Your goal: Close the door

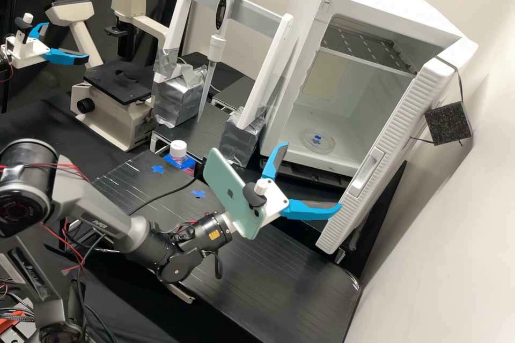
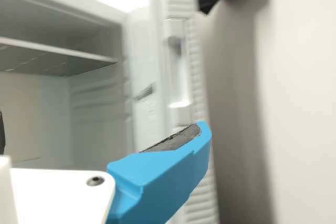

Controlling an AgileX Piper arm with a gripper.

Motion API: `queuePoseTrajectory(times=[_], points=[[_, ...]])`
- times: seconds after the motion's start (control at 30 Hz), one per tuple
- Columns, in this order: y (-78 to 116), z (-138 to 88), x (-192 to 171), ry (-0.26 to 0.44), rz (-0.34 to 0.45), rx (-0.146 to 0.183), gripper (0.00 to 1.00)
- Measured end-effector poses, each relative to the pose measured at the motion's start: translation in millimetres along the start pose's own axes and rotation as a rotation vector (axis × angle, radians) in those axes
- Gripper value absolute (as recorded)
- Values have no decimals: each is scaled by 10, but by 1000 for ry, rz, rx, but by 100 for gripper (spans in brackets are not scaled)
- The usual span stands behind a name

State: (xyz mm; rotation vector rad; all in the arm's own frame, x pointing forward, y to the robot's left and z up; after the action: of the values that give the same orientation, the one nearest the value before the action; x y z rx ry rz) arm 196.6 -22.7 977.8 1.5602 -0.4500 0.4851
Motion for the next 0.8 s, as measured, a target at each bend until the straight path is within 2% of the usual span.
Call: queuePoseTrajectory(times=[0.13, 0.37, 0.63, 0.8], points=[[21, 160, 115, -40, 15, 4, 100], [13, 410, 333, -107, 36, -35, 100], [-95, 588, 492, -185, -15, -27, 100], [-134, 592, 527, -164, -49, -3, 100]])
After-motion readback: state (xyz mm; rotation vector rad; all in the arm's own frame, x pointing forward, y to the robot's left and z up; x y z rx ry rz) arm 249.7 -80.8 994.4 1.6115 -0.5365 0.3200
